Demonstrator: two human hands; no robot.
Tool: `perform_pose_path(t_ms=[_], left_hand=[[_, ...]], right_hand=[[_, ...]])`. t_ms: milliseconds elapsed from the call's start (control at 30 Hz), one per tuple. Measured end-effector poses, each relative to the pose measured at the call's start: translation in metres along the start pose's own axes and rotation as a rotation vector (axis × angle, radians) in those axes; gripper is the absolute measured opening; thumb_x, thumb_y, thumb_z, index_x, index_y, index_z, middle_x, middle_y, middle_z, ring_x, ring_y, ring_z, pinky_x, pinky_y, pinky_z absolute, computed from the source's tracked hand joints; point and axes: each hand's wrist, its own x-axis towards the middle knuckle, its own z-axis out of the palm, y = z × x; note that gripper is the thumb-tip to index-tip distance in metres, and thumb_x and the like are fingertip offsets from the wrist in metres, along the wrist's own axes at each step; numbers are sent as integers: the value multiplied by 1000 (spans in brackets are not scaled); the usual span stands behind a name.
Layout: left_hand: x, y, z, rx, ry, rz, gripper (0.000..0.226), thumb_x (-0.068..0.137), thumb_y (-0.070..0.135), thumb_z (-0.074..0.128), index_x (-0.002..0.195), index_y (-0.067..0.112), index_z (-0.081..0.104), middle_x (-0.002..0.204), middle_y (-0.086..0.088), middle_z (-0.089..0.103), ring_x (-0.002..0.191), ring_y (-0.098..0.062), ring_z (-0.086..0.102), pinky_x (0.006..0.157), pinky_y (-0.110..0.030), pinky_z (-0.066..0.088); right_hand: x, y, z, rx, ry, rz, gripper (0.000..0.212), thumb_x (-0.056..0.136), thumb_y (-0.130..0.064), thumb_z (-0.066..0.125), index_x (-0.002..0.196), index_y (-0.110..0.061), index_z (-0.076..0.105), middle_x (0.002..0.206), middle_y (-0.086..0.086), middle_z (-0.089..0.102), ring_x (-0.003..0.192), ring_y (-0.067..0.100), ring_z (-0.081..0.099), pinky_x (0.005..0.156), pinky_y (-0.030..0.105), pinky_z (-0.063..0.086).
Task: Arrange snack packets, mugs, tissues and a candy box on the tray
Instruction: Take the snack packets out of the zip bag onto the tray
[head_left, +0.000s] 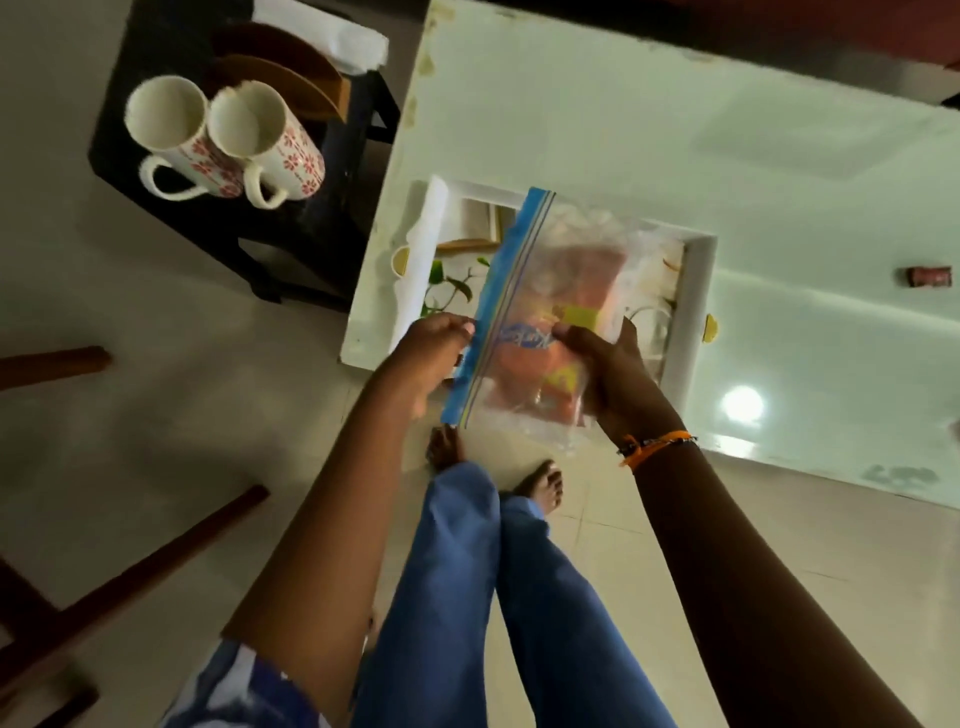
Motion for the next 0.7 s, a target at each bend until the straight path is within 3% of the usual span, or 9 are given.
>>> perform_pose_path(t_ms=[100,267,333,400,433,567,633,700], left_hand=[[4,-2,-4,-75,54,28,15,91,19,51,81,26,59,77,5,53,73,-11,46,64,-25,36],[-3,8,-10,-353,107,218,13,85,6,58,85,16,67,54,12,67,55,0,62,54,-13,48],[-13,15,-7,-332,100,299,12,83,6,61,80,16,67,52,15,67,53,3,61,54,-11,48],[-24,20,-1,-283,57,376,10,80,6,65,77,16,67,55,14,67,55,3,61,54,-11,47],[-29,23,3,-260,34,394,11,78,7,68,75,18,67,57,13,67,56,4,61,54,-11,47],[-43,27,27,-118,45,390,10,74,15,73,75,20,64,69,9,66,63,1,64,57,-14,51],[-48,29,36,-98,65,374,12,78,18,70,84,9,64,79,-6,68,76,-15,65,67,-27,54],[-51,30,40,-97,115,408,14,82,16,64,88,4,62,80,-13,66,77,-24,63,71,-36,52]], right_hand=[[12,3,3,45,-81,-14,54,83,-6,61,131,0,36,95,13,61,71,18,67,54,31,55],[15,-4,17,-6,-219,47,44,94,-24,47,133,-6,41,92,-2,62,69,6,66,49,19,51],[12,-8,20,-139,-235,33,38,94,-34,43,129,-20,46,102,-9,61,89,8,62,74,26,54],[4,-15,23,-245,-235,-2,32,94,-43,38,123,-34,48,128,-9,55,120,12,49,107,43,36],[-2,-19,26,-256,-233,-37,32,93,-46,37,121,-38,50,136,-9,51,128,13,43,112,47,28],[-22,-35,33,-250,-73,-223,26,80,-48,53,100,-34,61,113,-8,65,109,10,58,97,38,44],[-24,-40,31,-297,88,-299,19,83,-27,60,100,-21,64,94,-4,65,91,14,61,84,34,49],[-25,-46,26,-335,199,-324,16,83,-9,56,94,-16,65,81,0,62,77,17,59,75,35,49]])
